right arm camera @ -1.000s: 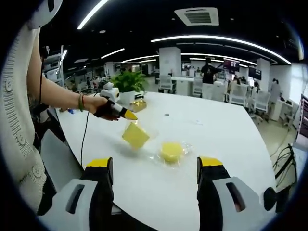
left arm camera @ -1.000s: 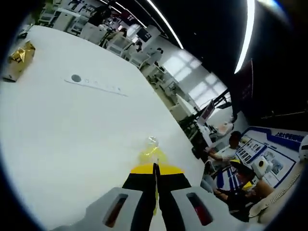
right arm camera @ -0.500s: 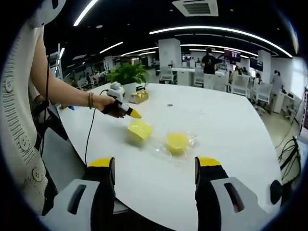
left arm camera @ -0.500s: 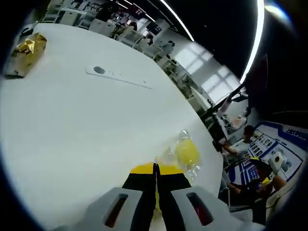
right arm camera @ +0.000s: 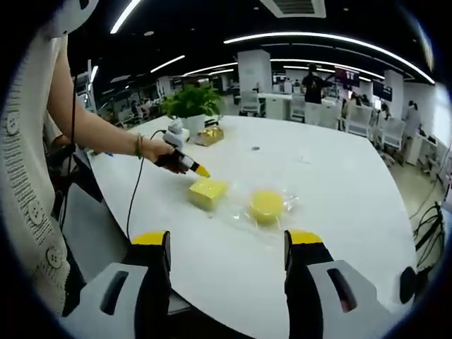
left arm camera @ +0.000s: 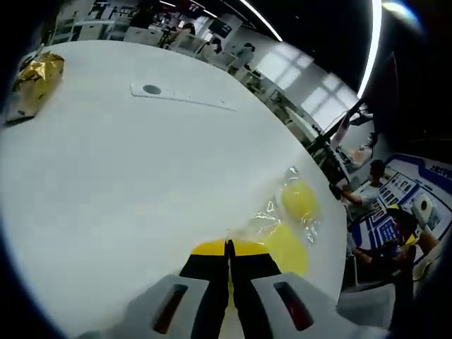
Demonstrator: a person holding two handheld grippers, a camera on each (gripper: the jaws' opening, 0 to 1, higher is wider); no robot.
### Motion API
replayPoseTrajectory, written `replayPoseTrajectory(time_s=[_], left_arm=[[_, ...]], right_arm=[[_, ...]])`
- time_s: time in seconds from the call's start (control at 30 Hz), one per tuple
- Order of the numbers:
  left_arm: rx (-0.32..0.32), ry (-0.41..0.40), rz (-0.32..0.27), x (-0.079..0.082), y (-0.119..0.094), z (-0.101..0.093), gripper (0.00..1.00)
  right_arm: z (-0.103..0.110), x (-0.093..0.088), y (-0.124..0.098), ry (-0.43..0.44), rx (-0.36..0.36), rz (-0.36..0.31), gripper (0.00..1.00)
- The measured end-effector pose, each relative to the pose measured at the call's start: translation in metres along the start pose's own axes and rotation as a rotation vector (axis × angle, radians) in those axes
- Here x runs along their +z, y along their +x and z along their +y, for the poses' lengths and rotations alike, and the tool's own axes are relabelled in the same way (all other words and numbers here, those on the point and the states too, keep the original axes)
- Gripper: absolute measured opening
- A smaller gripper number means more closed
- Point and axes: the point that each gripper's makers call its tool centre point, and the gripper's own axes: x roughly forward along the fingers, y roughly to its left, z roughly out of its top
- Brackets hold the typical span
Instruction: Compare the silicone blocks by pressing each to a similar depth, holding the contact briefly, and releasing to observe deformation and rebound differences across the visible hardness samples.
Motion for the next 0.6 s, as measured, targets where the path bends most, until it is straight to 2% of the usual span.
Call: replayPoseTrajectory(time_s=[0.1,0.27,0.4,0.53,0.6], left_arm=[[0.051,0.052,-0.016,0.003,-0.003,0.004,0.02],[0.083,0.097,-0.022,0.000,-0.015,0.000,0.20],[0.125,0.162,-0.020,-0.004,-0.030,-0.003,0.25],[0.153,0.181,-0.048,-0.006,-0.049,-0.014,0.33],[0.160,0.178,-0.040,-0.010,-0.058,-0.023,0.38]], right_arm=[[0.002,0.004,0.000,-0.007,0.008,-0.013,0.59],[0.005,0.008,-0.003,-0.019,0.014,-0.032,0.59],[0.009,0.010,-0.005,-0.026,0.022,-0.048,0.59],[0.014,0.017,-0.007,-0.030,0.037,-0.083,0.59],[0.016,0.018,-0.006,-0.015,0.053,-0.089,0.59]])
